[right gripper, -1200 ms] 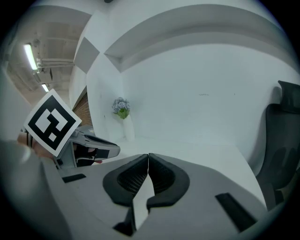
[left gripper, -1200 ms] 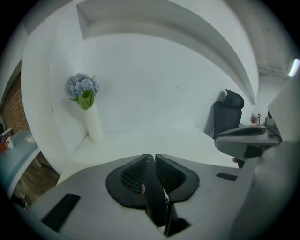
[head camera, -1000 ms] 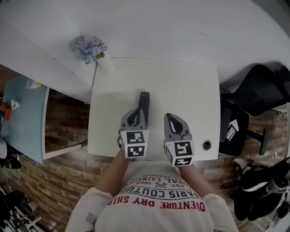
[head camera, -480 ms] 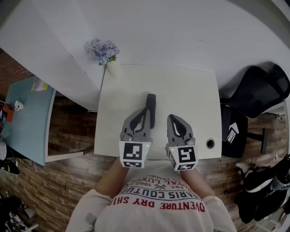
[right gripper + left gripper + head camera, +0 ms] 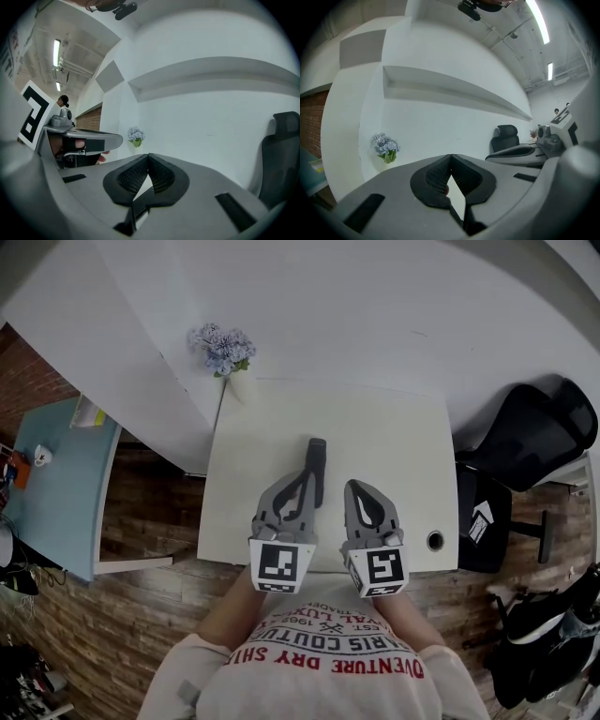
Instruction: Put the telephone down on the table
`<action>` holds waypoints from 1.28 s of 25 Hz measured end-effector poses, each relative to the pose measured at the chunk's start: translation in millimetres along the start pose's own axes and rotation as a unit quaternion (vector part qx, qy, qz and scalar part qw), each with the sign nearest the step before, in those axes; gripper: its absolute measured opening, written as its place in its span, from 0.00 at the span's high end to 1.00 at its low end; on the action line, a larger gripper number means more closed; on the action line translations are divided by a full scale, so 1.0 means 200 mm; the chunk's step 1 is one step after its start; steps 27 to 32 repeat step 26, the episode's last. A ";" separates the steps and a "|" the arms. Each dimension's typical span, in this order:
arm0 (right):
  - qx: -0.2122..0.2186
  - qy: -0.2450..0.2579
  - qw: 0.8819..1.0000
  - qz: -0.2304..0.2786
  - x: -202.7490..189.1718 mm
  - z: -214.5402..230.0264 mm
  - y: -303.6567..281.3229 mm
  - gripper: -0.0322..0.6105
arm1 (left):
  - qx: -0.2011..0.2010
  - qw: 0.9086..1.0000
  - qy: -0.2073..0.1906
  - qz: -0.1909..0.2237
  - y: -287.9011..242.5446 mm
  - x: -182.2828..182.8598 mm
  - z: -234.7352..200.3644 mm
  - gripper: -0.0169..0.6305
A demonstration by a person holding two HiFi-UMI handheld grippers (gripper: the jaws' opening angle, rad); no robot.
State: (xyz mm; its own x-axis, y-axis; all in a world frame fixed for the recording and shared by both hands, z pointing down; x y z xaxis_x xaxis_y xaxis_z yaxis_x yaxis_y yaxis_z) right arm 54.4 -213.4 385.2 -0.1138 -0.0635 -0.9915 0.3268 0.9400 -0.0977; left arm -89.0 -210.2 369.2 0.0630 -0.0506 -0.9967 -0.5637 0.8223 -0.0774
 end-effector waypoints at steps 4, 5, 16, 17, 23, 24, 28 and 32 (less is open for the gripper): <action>0.005 -0.008 1.000 -0.013 -0.02 0.01 -0.01 0.91 | -0.007 1.000 0.009 0.001 -0.01 -0.01 0.00 0.94; 0.003 -0.007 1.000 -0.015 -0.03 0.01 -0.01 0.91 | -0.008 1.000 0.012 -0.002 -0.01 -0.02 0.00 0.94; -0.017 -0.002 0.999 -0.030 -0.05 0.08 -0.02 0.91 | -0.017 0.999 0.048 -0.013 -0.06 -0.07 -0.01 0.94; -0.019 -0.002 0.999 -0.031 -0.05 0.09 -0.02 0.91 | -0.018 0.998 0.060 -0.009 -0.07 -0.07 -0.01 0.94; -0.026 -0.002 0.999 -0.039 -0.07 0.14 -0.04 0.91 | -0.012 0.996 0.084 -0.006 -0.10 -0.08 -0.03 0.94; -0.026 -0.002 0.999 -0.039 -0.07 0.14 -0.04 0.91 | -0.011 0.997 0.080 -0.007 -0.11 -0.08 -0.03 0.94; -0.026 -0.002 0.999 -0.039 -0.08 0.15 -0.05 0.91 | -0.008 0.997 0.074 -0.010 -0.12 -0.08 -0.04 0.94; -0.026 -0.002 0.999 -0.039 -0.08 0.15 -0.05 0.91 | -0.008 0.997 0.074 -0.010 -0.12 -0.08 -0.04 0.94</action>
Point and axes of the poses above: the fingertips, and each gripper's own axes: y backward along the fingers, z to its right, x out of its top, the point moved 8 cm from there along y, backward along the fingers, and after that the axes turned 13 degrees about -x, right-handed, at the moved point
